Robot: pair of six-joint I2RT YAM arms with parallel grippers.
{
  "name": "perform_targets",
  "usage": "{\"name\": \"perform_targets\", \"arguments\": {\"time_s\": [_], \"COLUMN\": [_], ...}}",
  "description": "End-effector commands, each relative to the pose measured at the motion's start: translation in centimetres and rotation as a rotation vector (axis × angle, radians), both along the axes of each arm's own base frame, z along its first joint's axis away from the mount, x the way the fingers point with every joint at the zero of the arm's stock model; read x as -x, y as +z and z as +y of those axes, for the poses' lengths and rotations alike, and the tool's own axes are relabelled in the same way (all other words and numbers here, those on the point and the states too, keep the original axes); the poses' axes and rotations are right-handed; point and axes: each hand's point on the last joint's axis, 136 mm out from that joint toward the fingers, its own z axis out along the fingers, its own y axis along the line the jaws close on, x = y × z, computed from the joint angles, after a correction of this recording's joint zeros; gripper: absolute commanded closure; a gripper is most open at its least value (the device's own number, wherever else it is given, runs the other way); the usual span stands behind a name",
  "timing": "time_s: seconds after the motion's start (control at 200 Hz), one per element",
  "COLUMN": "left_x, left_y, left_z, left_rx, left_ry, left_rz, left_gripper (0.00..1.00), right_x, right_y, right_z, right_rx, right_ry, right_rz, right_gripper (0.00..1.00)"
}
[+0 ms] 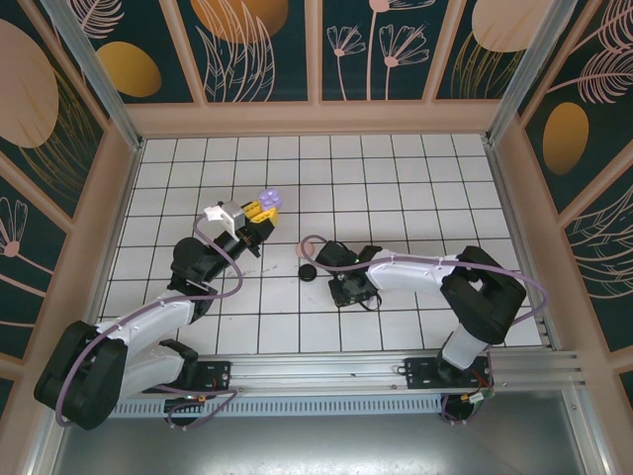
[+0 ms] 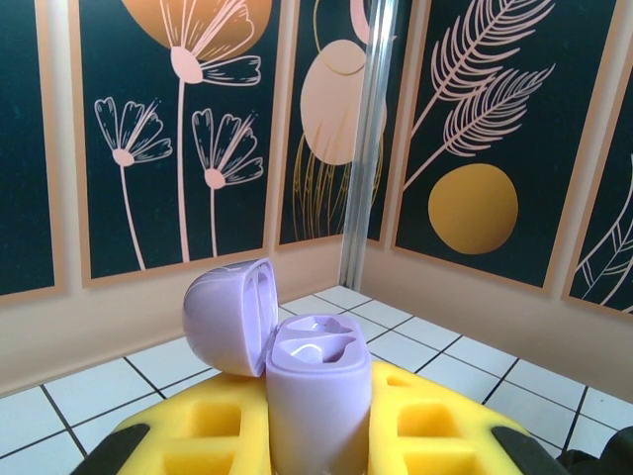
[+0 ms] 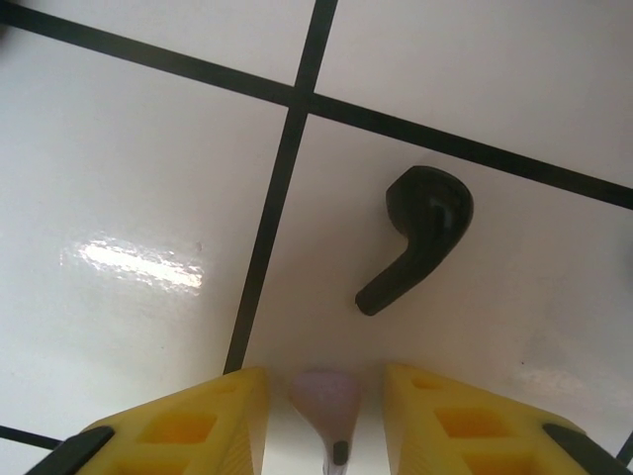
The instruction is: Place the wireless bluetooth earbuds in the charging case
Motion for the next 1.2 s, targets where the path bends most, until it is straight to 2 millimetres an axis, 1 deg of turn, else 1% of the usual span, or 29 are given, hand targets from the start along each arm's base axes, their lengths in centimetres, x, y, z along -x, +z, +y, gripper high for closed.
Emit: {"name": "perform_targets", "arguments": {"time_s": [0.0, 0.525, 0.636, 0.781, 0.906, 1.001, 1.116, 1.196], "left_x": [0.4, 0.4, 0.4, 0.6, 0.9, 1.3, 1.8, 2.1], "left_y": [1.1, 1.0, 1.0, 1.2, 1.6, 1.7, 1.7, 1.6], "left_z": [-0.2, -0.3, -0.3, -0.4, -0.6, -1.0, -1.5, -1.9], "left_rx": [0.01, 0.01, 0.012, 0.014, 0.009, -0.005, -0.025, -0.039], "left_ry": [-0.01, -0.015, -0.016, -0.024, -0.043, -0.064, -0.089, -0.104], "left_rz": [-0.054, -0.043, -0.042, -0.052, -0.074, -0.092, -0.118, -0.132], "left_gripper": [1.0, 1.0, 1.0, 1.0, 1.0, 1.0, 1.0, 1.0], "right_x": [-0.2, 0.4, 0.5, 0.2, -0.9, -2.2, -4.3, -6.1], "right_y": [0.0, 0.3, 0.7, 2.3, 5.4, 8.7, 13.9, 18.4], "right_z": [0.3, 0.3, 0.3, 0.6, 1.3, 2.2, 3.2, 3.7], "right_rx": [0.018, 0.015, 0.005, -0.028, -0.091, -0.161, -0.264, -0.347], "right_ry": [-0.013, -0.012, -0.012, -0.02, -0.029, -0.032, -0.039, -0.048], "right_rz": [-0.009, -0.006, -0.011, -0.038, -0.1, -0.16, -0.257, -0.344], "right_gripper": [0.65, 0.79, 0.81, 0.82, 0.82, 0.82, 0.83, 0.83]}}
